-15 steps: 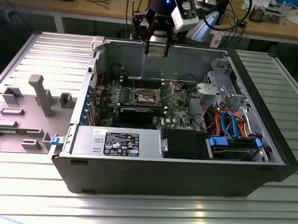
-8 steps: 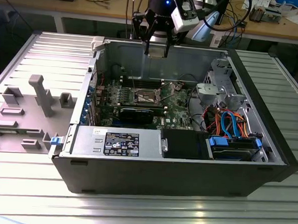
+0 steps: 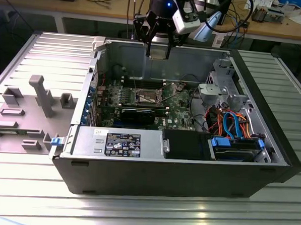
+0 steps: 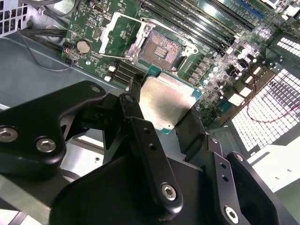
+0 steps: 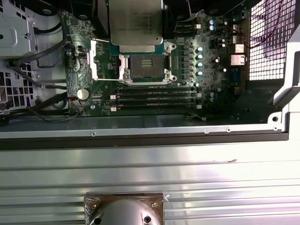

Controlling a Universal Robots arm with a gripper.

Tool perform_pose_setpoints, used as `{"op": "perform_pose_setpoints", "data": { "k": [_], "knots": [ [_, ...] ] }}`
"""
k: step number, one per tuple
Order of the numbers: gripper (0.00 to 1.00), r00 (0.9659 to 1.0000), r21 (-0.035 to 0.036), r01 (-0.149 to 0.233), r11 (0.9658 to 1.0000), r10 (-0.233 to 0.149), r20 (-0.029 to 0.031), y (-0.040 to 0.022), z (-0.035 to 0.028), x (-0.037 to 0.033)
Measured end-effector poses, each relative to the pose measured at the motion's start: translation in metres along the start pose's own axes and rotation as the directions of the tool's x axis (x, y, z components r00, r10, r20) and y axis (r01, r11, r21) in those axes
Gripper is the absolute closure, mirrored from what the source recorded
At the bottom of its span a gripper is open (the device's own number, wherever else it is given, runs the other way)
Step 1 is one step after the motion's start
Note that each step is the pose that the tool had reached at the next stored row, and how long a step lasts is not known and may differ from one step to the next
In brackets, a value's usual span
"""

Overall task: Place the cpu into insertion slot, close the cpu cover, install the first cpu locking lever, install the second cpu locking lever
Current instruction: 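Place the cpu into insertion slot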

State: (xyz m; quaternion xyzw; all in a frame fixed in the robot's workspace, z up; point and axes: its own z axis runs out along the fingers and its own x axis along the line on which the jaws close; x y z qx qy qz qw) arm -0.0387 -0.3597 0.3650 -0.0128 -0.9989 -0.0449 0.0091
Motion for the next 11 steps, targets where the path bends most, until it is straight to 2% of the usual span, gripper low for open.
{"op": "perform_pose_setpoints", "data": {
  "k": [5, 7, 11],
  "knots": [
    [0.45, 1.0, 0.0, 0.0, 1.0, 0.0, 0.0, -0.0006, 0.0007, 0.0],
    [0.45, 1.0, 0.0, 0.0, 1.0, 0.0, 0.0, -0.0014, 0.0045, -0.0001],
    [0.45, 1.0, 0.0001, 0.0, 1.0, 0.0, 0.0, -0.0015, 0.0051, -0.0001]
  ]
}}
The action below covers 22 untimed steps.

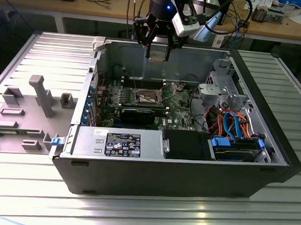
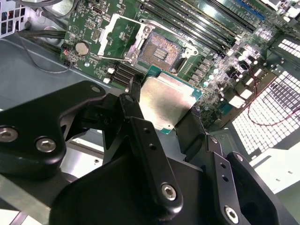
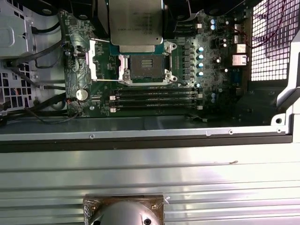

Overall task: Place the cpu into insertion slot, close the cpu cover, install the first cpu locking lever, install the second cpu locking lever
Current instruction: 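Place the cpu into insertion slot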

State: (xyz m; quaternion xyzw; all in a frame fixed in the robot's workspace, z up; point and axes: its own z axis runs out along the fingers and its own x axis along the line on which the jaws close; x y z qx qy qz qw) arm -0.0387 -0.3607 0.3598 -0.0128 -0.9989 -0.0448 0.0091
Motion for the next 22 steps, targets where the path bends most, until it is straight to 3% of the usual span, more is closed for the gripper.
{"op": "perform_pose_setpoints", "data": {
  "k": [22],
  "knots": [
    [0.45, 1.0, 0.0, 0.0, 1.0, 0.0, -0.0001, -0.0006, 0.0057, -0.0001]
  ]
}}
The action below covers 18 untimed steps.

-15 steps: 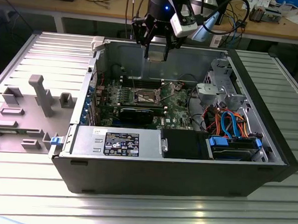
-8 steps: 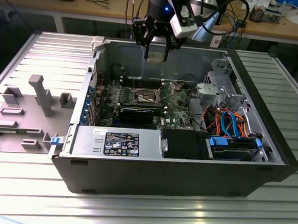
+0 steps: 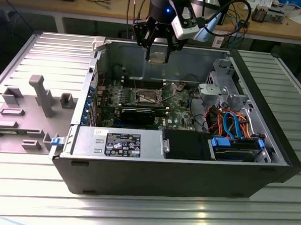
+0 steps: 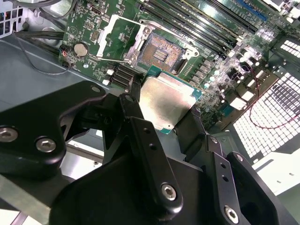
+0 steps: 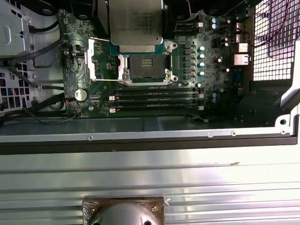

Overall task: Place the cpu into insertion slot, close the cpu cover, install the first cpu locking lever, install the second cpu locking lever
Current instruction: 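Place the cpu into insertion slot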

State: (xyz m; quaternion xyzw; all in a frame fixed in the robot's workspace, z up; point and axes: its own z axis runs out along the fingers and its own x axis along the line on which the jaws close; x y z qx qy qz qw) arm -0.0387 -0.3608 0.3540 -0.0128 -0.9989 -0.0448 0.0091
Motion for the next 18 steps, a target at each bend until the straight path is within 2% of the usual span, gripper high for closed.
{"op": "perform_pose_setpoints", "data": {
  "k": [18],
  "knots": [
    [0.45, 1.0, -0.0001, 0.0, 1.0, 0.0, 0.0001, -0.0004, 0.0031, -0.0001]
  ]
}}
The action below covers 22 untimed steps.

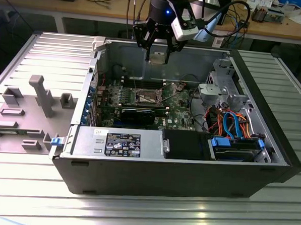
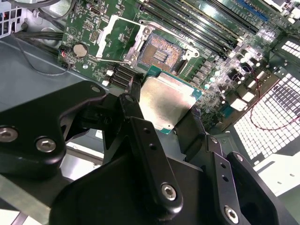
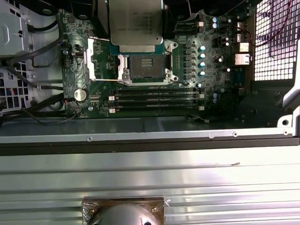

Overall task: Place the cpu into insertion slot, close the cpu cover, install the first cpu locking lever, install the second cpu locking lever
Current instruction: 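Place the cpu into insertion slot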

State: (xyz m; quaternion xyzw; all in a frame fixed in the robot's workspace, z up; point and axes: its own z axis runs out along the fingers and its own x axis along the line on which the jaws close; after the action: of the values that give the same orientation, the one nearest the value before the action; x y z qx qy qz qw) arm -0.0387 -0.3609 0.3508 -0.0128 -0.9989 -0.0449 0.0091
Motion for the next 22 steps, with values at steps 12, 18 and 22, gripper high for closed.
{"op": "perform_pose_setpoints", "data": {
  "k": [12, 18, 22],
  "knots": [
    [0.45, 1.0, 0.0001, 0.0, 1.0, 0.0, 0.0, -0.0003, 0.0035, -0.0001],
    [0.45, 1.0, 0.0001, 0.0, 1.0, 0.0, 0.0, -0.0005, 0.005, -0.0001],
    [0.45, 1.0, 0.0002, 0.0, 1.0, 0.0, 0.0, -0.0005, 0.0056, -0.0001]
  ]
}}
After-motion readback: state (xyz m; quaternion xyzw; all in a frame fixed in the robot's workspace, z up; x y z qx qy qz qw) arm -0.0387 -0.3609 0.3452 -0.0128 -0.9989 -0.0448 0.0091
